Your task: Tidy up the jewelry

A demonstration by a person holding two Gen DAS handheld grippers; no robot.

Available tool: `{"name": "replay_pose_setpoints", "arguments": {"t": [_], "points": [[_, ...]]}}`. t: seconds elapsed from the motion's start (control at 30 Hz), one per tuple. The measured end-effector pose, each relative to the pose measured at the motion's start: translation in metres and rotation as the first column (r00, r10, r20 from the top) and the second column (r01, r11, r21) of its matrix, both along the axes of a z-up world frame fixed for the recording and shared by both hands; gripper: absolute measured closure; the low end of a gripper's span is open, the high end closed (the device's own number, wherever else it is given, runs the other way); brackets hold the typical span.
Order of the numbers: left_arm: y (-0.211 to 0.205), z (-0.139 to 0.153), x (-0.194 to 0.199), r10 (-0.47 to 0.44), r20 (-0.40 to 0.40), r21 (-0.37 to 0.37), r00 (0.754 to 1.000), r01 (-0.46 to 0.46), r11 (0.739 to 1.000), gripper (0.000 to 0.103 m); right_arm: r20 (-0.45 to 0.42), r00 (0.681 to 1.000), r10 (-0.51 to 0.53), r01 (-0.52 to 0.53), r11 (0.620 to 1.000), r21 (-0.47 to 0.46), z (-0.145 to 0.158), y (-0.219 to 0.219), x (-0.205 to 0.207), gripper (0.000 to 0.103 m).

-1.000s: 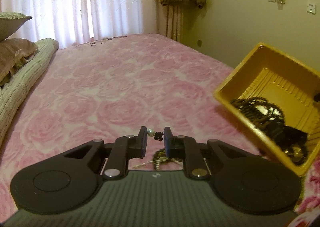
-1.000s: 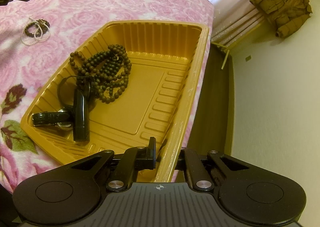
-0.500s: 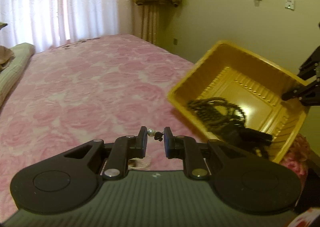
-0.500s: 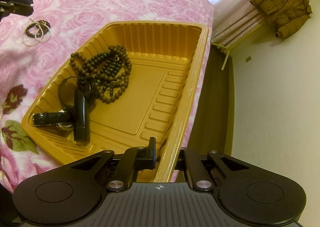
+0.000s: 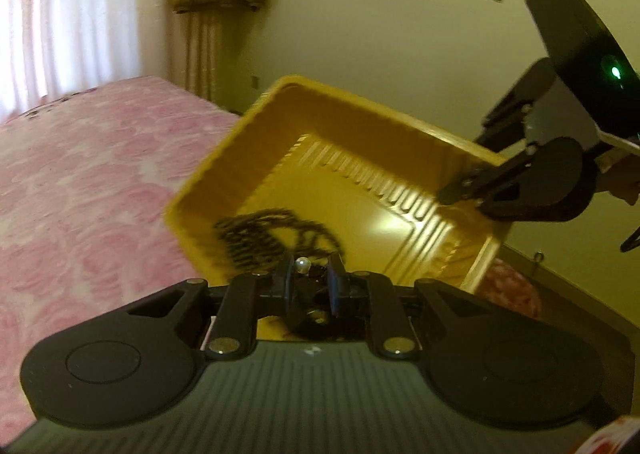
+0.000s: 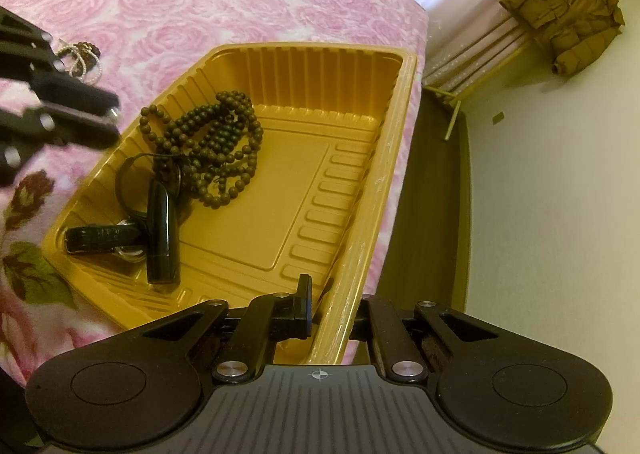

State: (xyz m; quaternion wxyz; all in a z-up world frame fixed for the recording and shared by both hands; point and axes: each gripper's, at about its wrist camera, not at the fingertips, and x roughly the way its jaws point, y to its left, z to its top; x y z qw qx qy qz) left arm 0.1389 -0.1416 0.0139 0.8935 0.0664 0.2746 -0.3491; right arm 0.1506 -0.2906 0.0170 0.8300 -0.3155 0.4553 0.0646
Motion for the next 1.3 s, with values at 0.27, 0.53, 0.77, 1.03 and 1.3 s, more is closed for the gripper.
{"name": "replay_pose_setpoints", "arguments": {"t": [0.27, 0.53, 0.77, 1.03, 1.3], "points": [[-0.026, 0.001, 0.005, -0.045, 0.004, 0.009, 0.999, 0.045, 0.999, 0.088, 0.0, 1.0, 0.001, -0.001, 1.0, 0.003, 0.0, -0.001, 0.001, 0.095], [-0.035, -0.001, 0.007, -0.055, 0.0, 0.013, 0.998, 0.055, 0.998, 0.087, 0.0, 1.0, 0.0, 0.0, 1.0, 0.004, 0.0, -0.002, 0.001, 0.095], [-0.025, -0.002, 0.007, -0.03, -0.006, -0.015, 1.0, 0.03, 0.999, 0.067, 0.001, 1.0, -0.004, 0.004, 1.0, 0.011, 0.0, -0.001, 0.0, 0.095], [0.044, -0.008, -0.001, 0.152, 0.01, -0.011, 0.988, -0.152, 0.988, 0.066, 0.004, 1.0, -0.003, 0.003, 1.0, 0.011, -0.002, 0.0, 0.0, 0.095], [0.13, -0.033, -0.013, 0.382, -0.036, 0.009, 0.923, -0.382, 0.924, 0.066, 0.002, 1.0, -0.008, 0.008, 1.0, 0.013, -0.003, -0.002, -0.001, 0.095]]}}
